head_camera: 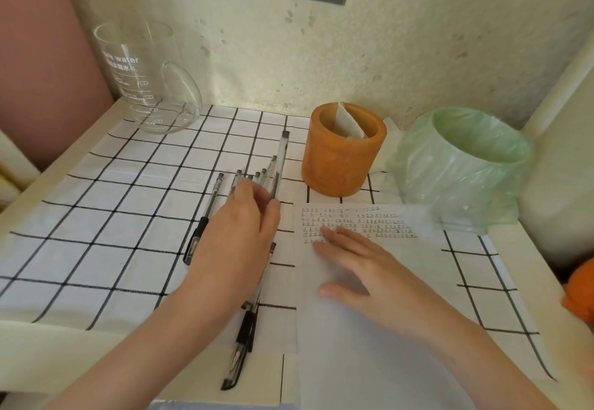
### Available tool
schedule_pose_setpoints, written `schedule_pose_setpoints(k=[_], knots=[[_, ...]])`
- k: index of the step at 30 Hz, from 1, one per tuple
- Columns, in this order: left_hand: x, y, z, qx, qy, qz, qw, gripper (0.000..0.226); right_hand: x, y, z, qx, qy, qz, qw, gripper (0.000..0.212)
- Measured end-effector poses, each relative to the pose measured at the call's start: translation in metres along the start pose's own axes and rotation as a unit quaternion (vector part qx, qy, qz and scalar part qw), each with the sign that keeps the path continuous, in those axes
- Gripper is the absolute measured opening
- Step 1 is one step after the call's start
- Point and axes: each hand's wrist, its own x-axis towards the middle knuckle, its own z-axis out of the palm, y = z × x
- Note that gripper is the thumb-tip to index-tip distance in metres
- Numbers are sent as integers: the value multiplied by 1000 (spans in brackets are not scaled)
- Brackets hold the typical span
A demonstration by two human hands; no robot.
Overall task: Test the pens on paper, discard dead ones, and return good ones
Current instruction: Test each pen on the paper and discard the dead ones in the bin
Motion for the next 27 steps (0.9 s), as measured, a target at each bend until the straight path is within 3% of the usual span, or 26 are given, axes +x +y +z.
schedule_pose_setpoints(k=[6, 10, 13, 16, 19, 27], knots=[[-6, 3, 12, -139, -90, -13, 986, 11, -6, 16, -8, 21, -33, -12, 999, 66], [-14, 7, 20, -168, -148, -24, 974, 15, -6, 14, -8, 87, 27, 4, 996, 45], [-21, 10, 23, -172, -204, -31, 963, 15, -7, 3, -15, 264, 132, 19, 955, 21], [-27, 16, 21, -197, -253, 0, 947, 21, -9, -9, -22, 414, 111, -5, 903, 23], [-32, 20, 19, -215, -295, 13, 931, 20, -8, -17, -18, 459, 141, -6, 877, 25], [-32, 19, 13, -175, -269, 17, 947, 19, -7, -20, -17, 524, 190, 3, 830, 19]])
